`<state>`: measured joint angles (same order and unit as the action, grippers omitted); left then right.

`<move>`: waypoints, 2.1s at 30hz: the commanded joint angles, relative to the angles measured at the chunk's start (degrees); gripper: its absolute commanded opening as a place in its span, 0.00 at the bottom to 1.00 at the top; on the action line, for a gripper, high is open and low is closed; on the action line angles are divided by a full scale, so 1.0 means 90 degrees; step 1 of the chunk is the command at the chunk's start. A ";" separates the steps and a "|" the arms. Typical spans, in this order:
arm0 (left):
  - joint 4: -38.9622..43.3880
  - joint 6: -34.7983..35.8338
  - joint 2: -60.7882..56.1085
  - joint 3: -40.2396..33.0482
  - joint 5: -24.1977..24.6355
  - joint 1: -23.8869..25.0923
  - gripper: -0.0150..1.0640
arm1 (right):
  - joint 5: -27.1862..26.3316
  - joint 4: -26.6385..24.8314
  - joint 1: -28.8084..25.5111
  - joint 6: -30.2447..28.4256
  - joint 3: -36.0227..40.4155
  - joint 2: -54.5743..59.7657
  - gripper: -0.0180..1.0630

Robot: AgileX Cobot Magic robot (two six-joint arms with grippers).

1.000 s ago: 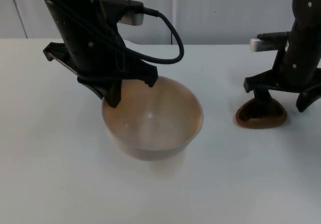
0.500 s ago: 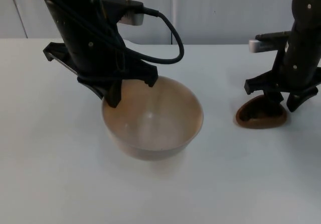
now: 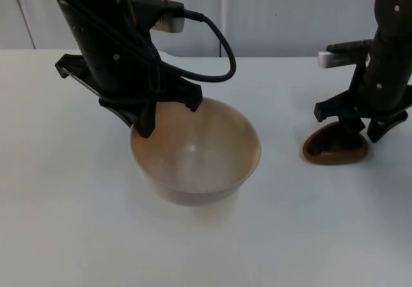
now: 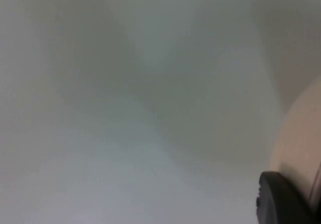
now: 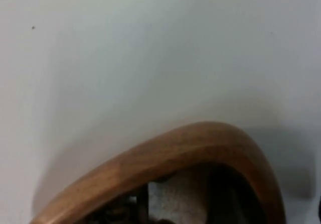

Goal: Pick up the bowl with the left hand and pour the coffee beans from the cup into the bowl with the right hand.

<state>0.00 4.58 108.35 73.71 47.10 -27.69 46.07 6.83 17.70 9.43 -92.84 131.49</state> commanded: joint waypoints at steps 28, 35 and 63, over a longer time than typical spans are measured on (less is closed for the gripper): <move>-0.0041 0.0029 -0.0033 -0.0035 0.0014 -0.0025 0.01 | 0.0219 0.0046 0.0022 -0.0055 -0.0005 -0.1094 0.02; -0.0041 0.0029 -0.0033 -0.0035 0.0014 -0.0025 0.01 | 0.0664 0.0046 0.0022 -0.0305 -0.0005 -0.1779 0.02; 0.0034 0.0029 -0.0033 -0.0035 0.0043 -0.0025 0.01 | 0.2511 -0.0648 0.0036 -0.1149 -0.0005 -0.3389 0.02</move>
<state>0.00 4.58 108.35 73.71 47.31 -27.69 68.32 1.48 17.70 0.00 -92.84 101.72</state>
